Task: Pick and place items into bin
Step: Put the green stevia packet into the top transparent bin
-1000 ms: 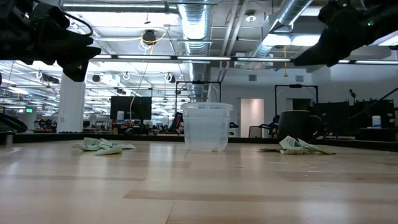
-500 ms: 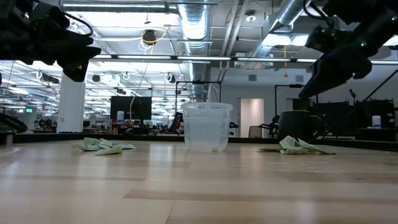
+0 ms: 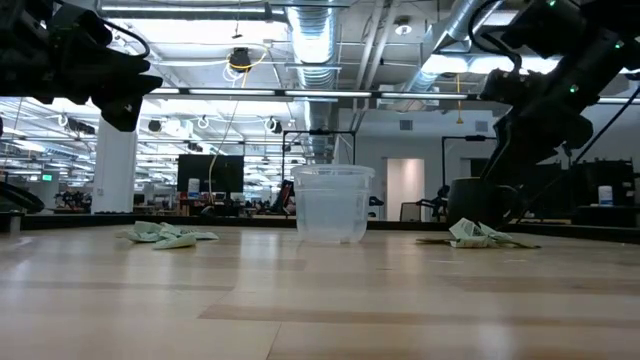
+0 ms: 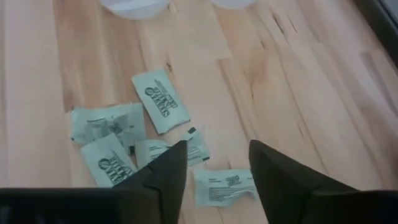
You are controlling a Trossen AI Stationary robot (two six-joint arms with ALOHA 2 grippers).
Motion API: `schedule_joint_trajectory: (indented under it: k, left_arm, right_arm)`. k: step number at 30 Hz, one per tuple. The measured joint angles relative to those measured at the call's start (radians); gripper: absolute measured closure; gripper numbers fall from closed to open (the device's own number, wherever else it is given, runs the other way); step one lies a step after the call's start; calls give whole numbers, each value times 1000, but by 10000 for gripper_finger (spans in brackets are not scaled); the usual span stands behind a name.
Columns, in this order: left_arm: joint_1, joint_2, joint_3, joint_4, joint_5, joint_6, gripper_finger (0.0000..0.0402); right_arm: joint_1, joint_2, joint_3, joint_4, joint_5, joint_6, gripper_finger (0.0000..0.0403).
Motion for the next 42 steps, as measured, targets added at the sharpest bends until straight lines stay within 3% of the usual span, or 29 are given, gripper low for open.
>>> schedule_joint_trajectory:
  k: [10, 24, 33, 42]
  left_arm:
    - [0, 0, 0, 0, 0, 0, 287]
    - [0, 0, 0, 0, 0, 0, 288]
    - [0, 0, 0, 0, 0, 0, 288]
    - [0, 0, 0, 0, 0, 0, 288]
  right_arm:
    - [-49, 58, -1, -50, 4, -1, 173]
    - [-163, 222, -1, -28, -56, -80, 179]
    - [-170, 332, 4, 12, -59, -99, 180]
    - [-170, 353, 3, 36, -75, -106, 205]
